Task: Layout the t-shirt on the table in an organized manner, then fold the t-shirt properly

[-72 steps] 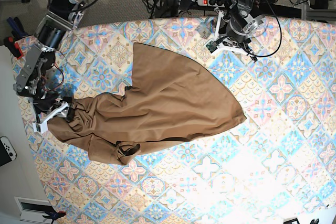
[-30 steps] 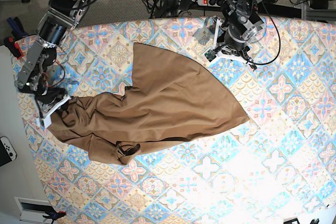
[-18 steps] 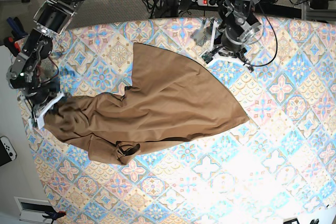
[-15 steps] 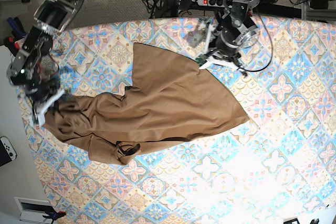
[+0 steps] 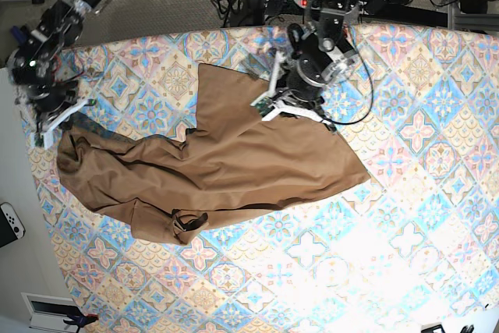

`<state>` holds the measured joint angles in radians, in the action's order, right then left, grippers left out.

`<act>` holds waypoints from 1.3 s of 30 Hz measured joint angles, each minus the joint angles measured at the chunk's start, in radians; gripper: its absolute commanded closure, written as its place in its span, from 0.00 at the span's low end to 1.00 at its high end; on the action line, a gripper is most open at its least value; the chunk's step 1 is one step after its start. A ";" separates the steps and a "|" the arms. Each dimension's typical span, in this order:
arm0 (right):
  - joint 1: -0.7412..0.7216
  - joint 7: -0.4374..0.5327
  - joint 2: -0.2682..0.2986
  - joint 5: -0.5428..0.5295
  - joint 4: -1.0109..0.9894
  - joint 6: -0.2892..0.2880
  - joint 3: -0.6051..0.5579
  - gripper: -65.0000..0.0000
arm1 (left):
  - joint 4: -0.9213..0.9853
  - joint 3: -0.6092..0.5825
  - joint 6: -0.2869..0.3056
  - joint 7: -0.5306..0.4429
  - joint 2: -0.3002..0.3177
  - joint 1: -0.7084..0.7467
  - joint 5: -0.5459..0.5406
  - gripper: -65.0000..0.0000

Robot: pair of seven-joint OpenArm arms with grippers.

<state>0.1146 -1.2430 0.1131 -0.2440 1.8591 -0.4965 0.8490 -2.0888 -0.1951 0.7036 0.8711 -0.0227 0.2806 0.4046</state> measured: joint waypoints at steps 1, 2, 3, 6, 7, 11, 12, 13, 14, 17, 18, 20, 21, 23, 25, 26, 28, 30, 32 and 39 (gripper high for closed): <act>0.016 -0.001 -0.027 -0.014 -0.001 -0.003 0.024 1.00 | 0.000 -0.002 0.001 0.000 -0.002 0.003 0.000 1.00; 0.032 -0.010 -0.047 -0.014 -0.003 -0.005 0.048 1.00 | 0.000 -0.001 0.002 0.001 -0.008 0.006 0.000 0.98; 0.044 -0.026 -0.058 -0.001 -0.003 -0.004 0.074 1.00 | 0.000 -0.001 0.002 0.002 -0.011 0.005 0.001 0.97; 0.045 -0.016 -0.053 0.016 -0.011 0.008 0.144 1.00 | 0.000 0.000 0.000 0.002 -0.011 0.005 0.001 0.97; 0.039 -0.006 -0.052 0.011 -0.013 0.007 0.154 1.00 | 0.000 0.000 0.000 0.003 -0.011 0.005 0.001 0.97; 0.037 -0.019 -0.105 0.004 -0.034 -0.005 0.166 1.00 | 0.000 0.000 0.000 0.004 -0.011 0.008 0.001 0.97; 0.042 -0.022 -0.110 0.005 -0.034 -0.004 0.164 1.00 | 0.000 0.000 0.000 0.005 -0.010 0.008 0.001 0.97; 0.043 -0.027 -0.105 0.010 -0.034 0.003 0.159 1.00 | 0.000 0.000 0.000 0.005 -0.010 0.010 0.001 0.97; 0.039 -0.029 -0.094 0.010 -0.034 0.003 0.147 1.00 | 0.000 0.000 0.000 0.005 -0.010 0.010 0.001 0.97; 0.031 -0.050 -0.089 0.005 -0.032 0.002 0.131 0.85 | 0.000 0.001 0.000 0.004 -0.011 0.010 0.000 0.97; 0.032 -0.055 -0.095 0.003 -0.032 0.000 0.130 0.78 | 0.003 0.003 0.000 0.004 -0.010 0.010 0.001 0.97; 0.037 -0.064 -0.099 0.003 -0.032 -0.001 0.130 0.64 | 0.010 0.006 0.000 0.005 -0.010 0.011 0.002 0.97; 0.037 -0.063 -0.095 0.008 -0.032 -0.001 0.131 0.58 | 0.011 0.006 0.000 0.005 -0.010 0.011 0.001 0.97; 0.036 -0.060 -0.090 0.004 -0.032 -0.002 0.131 0.48 | 0.011 0.006 0.000 0.004 -0.010 0.010 0.001 0.97; 0.034 -0.057 -0.090 0.000 -0.032 -0.004 0.131 0.45 | 0.011 0.006 0.000 0.005 -0.010 0.010 0.002 0.97; 0.034 -0.057 -0.091 -0.003 -0.032 -0.008 0.131 0.45 | 0.011 0.006 0.000 0.005 -0.010 0.010 0.001 0.97; 0.034 -0.054 -0.090 -0.003 -0.045 -0.046 0.131 0.46 | 0.011 0.006 0.000 0.004 -0.010 0.010 0.001 0.97; 0.023 -0.052 -0.090 -0.002 -0.074 -0.097 0.134 0.46 | 0.011 0.006 0.000 0.004 -0.010 0.010 0.002 0.97; -0.029 -0.053 -0.094 0.011 -0.107 -0.144 0.152 0.46 | 0.012 0.006 0.000 0.005 -0.010 0.011 0.005 0.97; -0.107 -0.047 -0.088 0.010 -0.245 -0.197 0.227 0.46 | 0.013 0.007 0.000 0.005 0.021 0.017 0.011 0.97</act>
<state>0.0078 -1.2900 0.0254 -0.2344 1.6142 -0.6933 1.0756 -2.0762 -0.1883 0.7033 0.8764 -0.0021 0.2977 0.4156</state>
